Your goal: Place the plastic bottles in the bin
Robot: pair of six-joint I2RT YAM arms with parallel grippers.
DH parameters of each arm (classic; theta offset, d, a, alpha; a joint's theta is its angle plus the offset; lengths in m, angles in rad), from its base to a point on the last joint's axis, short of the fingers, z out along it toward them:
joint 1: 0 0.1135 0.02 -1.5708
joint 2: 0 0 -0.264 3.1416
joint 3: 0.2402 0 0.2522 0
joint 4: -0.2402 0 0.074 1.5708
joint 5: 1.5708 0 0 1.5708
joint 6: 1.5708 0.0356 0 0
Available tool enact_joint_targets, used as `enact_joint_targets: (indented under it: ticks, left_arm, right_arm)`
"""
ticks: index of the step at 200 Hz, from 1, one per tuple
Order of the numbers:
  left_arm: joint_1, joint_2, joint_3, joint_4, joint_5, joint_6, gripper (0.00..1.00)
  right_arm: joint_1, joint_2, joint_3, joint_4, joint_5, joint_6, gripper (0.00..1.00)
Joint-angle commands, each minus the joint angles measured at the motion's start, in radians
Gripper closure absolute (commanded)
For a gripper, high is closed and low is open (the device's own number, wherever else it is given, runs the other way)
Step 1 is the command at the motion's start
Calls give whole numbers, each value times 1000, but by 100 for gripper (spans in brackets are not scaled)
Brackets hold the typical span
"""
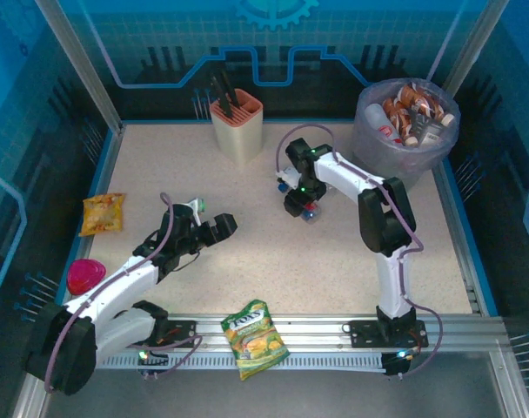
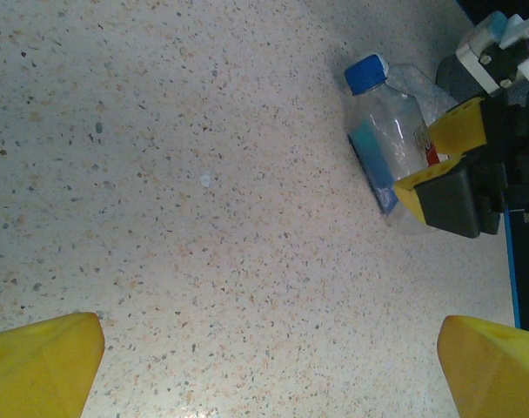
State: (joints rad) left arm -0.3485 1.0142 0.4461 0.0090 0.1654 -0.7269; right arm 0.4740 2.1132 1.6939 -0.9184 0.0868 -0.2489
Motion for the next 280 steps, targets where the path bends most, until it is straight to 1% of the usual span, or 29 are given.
enact_joint_targets:
  ticks: [1, 36, 87, 127, 163, 191, 215, 232, 245, 258, 280]
  left_arm:
    - [11, -26, 3, -20, 8, 21, 1]
    - [11, -25, 3, -16, 6, 20, 1]
    - [11, -23, 5, -15, 8, 18, 1]
    - [11, -10, 11, -9, 9, 21, 1]
    - [11, 17, 16, 15, 22, 17, 1]
    - [11, 29, 17, 28, 29, 15, 1]
    - [11, 32, 14, 35, 31, 15, 1]
    - [12, 32, 14, 39, 32, 15, 1]
    - [11, 34, 17, 40, 36, 15, 1]
    - [11, 32, 22, 38, 40, 16, 1]
    - [11, 23, 25, 30, 42, 15, 1]
  right_arm:
    - [11, 10, -17, 36, 21, 25, 27]
    - [12, -4, -18, 35, 19, 26, 38]
    - [15, -59, 24, -7, -7, 20, 41]
    - [11, -206, 97, -62, -46, 14, 42]
    - [-30, -355, 213, -112, -66, 50, 44]
    - [-109, -453, 313, -100, -48, 109, 45]
    - [-228, -500, 377, -47, -16, 185, 47]
    - [-318, -519, 379, 41, 3, 243, 47]
    - [-380, -511, 385, 98, 8, 292, 47]
    - [-420, -488, 394, 143, 26, 328, 47]
    - [-471, -394, 486, 116, 28, 380, 46]
